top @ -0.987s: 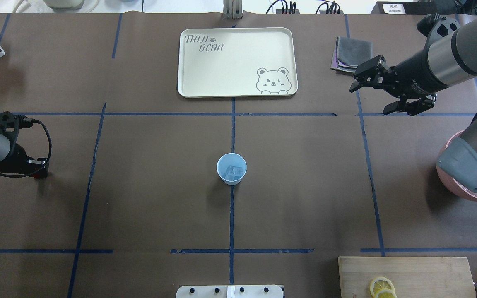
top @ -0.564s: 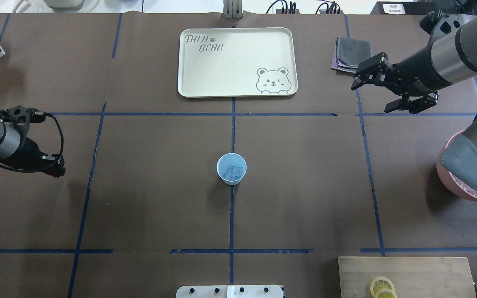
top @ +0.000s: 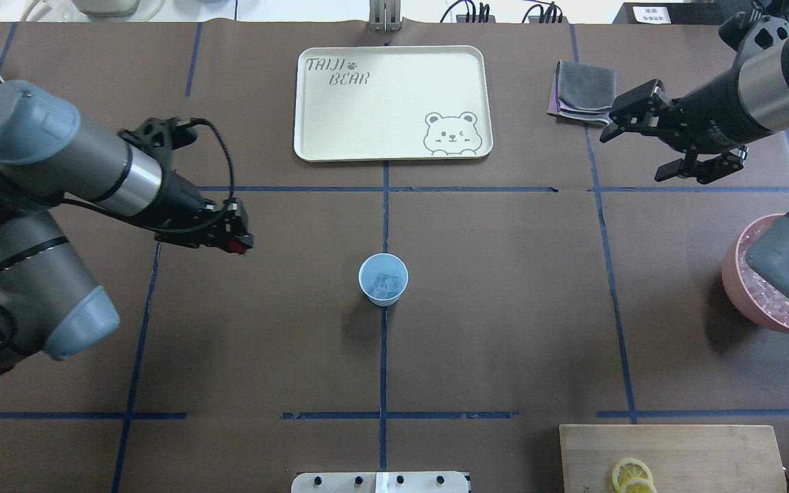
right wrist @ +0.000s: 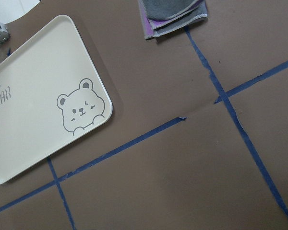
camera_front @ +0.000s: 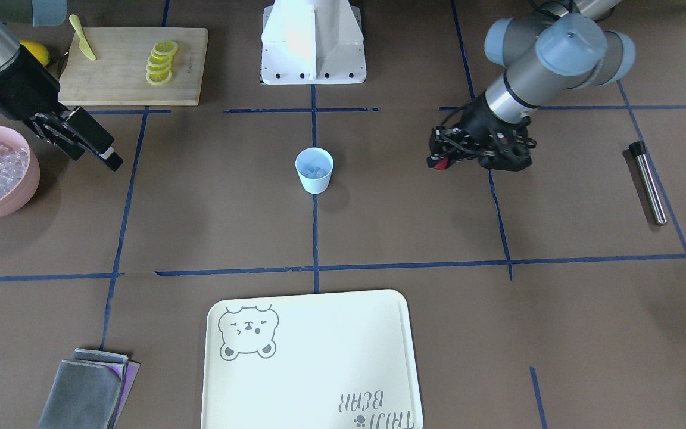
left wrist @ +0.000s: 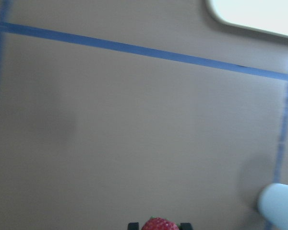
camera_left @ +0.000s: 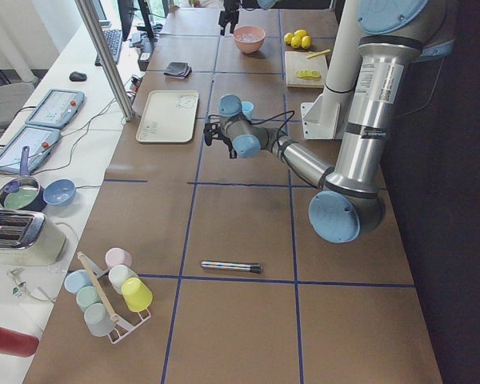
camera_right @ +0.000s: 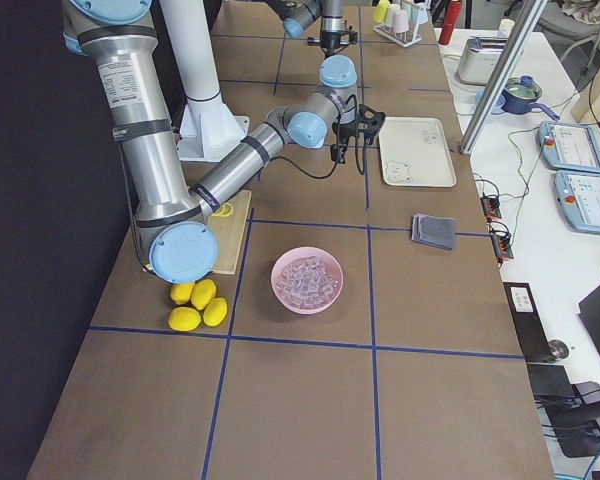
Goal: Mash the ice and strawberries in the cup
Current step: 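Carry the strawberry with the left gripper over the blue cup and release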
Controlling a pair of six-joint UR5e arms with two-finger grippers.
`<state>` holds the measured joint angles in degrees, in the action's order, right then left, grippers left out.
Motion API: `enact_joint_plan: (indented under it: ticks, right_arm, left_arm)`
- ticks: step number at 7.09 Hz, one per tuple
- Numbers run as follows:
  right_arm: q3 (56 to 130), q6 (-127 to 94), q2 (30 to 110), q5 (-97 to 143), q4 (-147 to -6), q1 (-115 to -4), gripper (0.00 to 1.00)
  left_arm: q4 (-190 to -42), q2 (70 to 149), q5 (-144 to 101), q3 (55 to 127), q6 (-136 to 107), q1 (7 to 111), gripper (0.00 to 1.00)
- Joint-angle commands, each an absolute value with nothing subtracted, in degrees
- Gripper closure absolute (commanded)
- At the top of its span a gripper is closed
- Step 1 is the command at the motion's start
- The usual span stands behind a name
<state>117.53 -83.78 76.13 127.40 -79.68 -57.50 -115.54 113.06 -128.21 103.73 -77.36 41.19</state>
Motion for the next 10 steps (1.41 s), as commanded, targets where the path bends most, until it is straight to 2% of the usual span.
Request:
enact_joint_plan:
  ticks: [1, 3, 5, 6, 7, 10]
  right_arm:
    - [117.77, -83.14, 76.99, 128.06, -79.45, -57.83, 0.00]
    - [118.65, -83.14, 77.52, 128.06, -79.45, -57.83, 0.00]
    - [118.65, -83.14, 77.69, 128.06, -79.45, -57.75, 0.00]
    - [118.48, -83.14, 77.70, 128.06, -79.45, -57.74, 0.00]
    - [118.39, -83.06, 77.70, 128.06, -79.45, -57.74, 0.00]
    - [118.39, -83.14, 77.61, 128.06, -79.45, -57.66, 0.00]
  left_arm:
    - [-115.49, 122.13, -124.66, 100.82, -84.54, 36.05, 1.00]
    - [-115.84, 126.45, -113.79, 97.57, -85.34, 28.78, 1.00]
    - [-115.93, 127.00, -111.97, 97.21, -85.43, 27.34, 0.93]
    - [-117.67, 127.26, -110.32, 96.77, -85.43, 26.90, 0.85]
    - [-118.56, 127.00, -110.04, 96.77, -85.34, 26.98, 0.83]
    - [-118.83, 126.91, -107.59, 95.98, -85.08, 27.16, 0.83]
